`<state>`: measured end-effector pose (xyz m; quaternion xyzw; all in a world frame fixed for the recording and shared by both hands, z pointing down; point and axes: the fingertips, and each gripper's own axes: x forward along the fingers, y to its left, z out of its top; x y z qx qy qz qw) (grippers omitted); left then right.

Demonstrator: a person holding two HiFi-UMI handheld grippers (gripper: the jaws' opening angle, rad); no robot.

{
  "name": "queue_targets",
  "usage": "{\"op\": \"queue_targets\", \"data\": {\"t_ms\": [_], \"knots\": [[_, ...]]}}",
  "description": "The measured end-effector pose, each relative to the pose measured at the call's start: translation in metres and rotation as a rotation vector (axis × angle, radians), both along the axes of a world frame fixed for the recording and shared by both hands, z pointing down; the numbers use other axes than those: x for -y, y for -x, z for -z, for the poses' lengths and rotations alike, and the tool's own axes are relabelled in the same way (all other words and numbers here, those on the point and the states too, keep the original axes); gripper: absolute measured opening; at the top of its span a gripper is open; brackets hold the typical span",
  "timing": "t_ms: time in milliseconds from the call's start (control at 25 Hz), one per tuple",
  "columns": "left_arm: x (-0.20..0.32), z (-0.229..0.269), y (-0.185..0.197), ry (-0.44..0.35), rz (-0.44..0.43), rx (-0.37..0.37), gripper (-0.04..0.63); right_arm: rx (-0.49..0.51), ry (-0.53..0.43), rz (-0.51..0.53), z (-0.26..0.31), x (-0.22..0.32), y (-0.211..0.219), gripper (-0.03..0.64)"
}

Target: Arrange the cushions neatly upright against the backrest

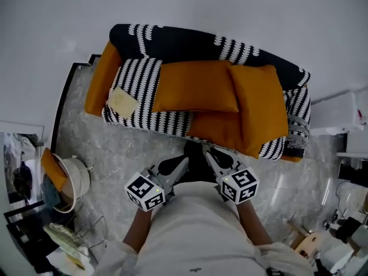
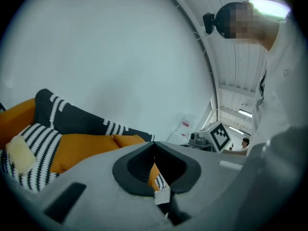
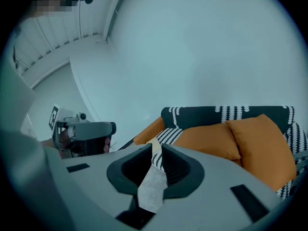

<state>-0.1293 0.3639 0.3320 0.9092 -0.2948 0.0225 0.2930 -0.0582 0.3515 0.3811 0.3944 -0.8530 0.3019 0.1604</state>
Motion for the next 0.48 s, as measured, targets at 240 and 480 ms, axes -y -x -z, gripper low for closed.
{"op": "queue_targets", "data": {"t_ms": [240,480], "knots": [[0.047,-0.005,0.030,0.057,0.074,0.004,0.009,0.002,0.056,0.032,-0.027,0.063,0.019,0.077],[0.115,-0.012,0.023,0.128,0.064,-0.002,0.009,-0.019,0.085,0.022,-0.054,0.134,0.012,0.105]]}}
